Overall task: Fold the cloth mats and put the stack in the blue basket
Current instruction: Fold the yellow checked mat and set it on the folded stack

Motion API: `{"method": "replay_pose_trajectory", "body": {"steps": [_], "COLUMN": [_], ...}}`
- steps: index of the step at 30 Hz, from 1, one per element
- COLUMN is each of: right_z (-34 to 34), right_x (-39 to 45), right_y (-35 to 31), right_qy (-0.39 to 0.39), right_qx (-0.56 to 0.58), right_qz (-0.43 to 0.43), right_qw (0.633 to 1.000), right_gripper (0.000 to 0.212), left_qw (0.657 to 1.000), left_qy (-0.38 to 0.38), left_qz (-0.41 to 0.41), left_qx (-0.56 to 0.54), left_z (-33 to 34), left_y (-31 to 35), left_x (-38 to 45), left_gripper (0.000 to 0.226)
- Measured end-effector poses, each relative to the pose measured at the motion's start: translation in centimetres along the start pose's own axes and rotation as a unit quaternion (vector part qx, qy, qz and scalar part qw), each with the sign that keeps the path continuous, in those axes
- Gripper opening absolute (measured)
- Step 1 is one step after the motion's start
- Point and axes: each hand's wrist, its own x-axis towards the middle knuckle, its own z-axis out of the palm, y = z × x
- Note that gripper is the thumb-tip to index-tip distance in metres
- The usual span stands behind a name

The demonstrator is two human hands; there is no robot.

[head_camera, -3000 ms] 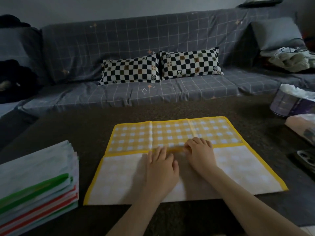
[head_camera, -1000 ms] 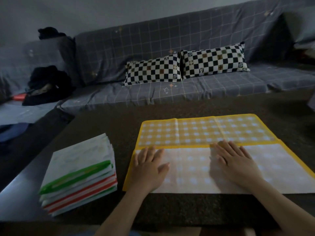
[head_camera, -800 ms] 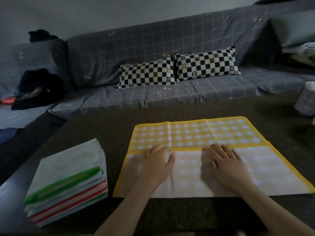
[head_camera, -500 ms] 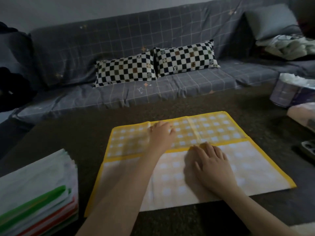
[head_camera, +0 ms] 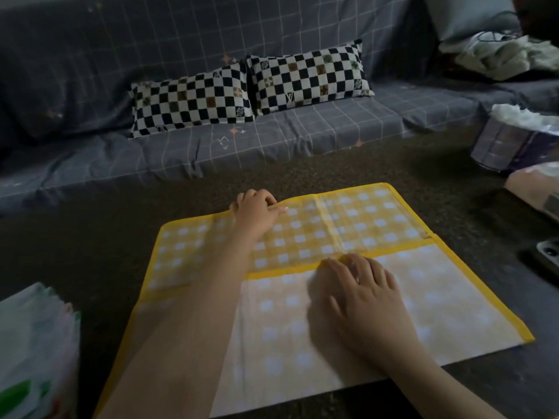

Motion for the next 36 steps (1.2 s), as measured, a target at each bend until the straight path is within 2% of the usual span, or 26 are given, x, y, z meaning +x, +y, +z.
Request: {"method": "replay_pose_trajectory", "body": {"steps": [4,7,12,15,19,21,26,29,33,36], "right_z": [0.3,0.4,0.4,0.0,-0.2,-1.1,-5.1,-6.5,-6.7,-5.7], "right_x": [0.0,-0.1,0.1,0.0,-0.3,-1.0,-3.8,-4.8,-5.8,-6.7], "right_y": [0.1,0.1,0.3,0.1,-0.1,-0.5,-2.0,-2.0,-1.5,-1.0], "right_qy": [0.022,0.052,0.106,0.099,0.08,0.09,0.245,0.304,0.331,0.306], "right_qx": [0.013,0.024,0.017,-0.004,-0.011,0.012,0.085,0.116,0.121,0.104], "right_qz": [-0.007,-0.02,-0.034,-0.035,-0.033,-0.029,-0.075,-0.109,-0.138,-0.15], "right_qw": [1.0,0.998,0.994,0.995,0.996,0.995,0.963,0.939,0.926,0.934], "right_gripper": [0.055,0.052,0.046,0.042,0.035,0.041,0.04,0.039,0.039,0.038], "left_qw": [0.999,0.994,0.987,0.986,0.987,0.987,0.983,0.98,0.971,0.967], "left_qy": [-0.011,-0.016,0.007,0.009,-0.035,-0.054,-0.096,-0.123,-0.18,-0.193], "left_qz": [-0.005,-0.007,0.042,0.094,0.14,0.141,0.139,0.129,0.083,0.058], "left_qx": [-0.032,-0.112,-0.157,-0.137,-0.07,-0.062,-0.07,-0.087,-0.135,-0.153], "left_z": [-0.7,-1.8,-6.2,-9.7,-13.6,-14.8,-15.7,-14.8,-12.6,-10.3], "left_y": [0.3,0.4,1.5,2.5,4.2,4.9,5.5,5.3,4.6,3.7], "left_x": [0.3,0.0,-1.8,-3.7,-7.4,-9.2,-14.7,-17.8,-21.0,-22.5], "left_gripper": [0.02,0.022,0.023,0.019,0.023,0.023,0.013,0.013,0.01,0.01]}}
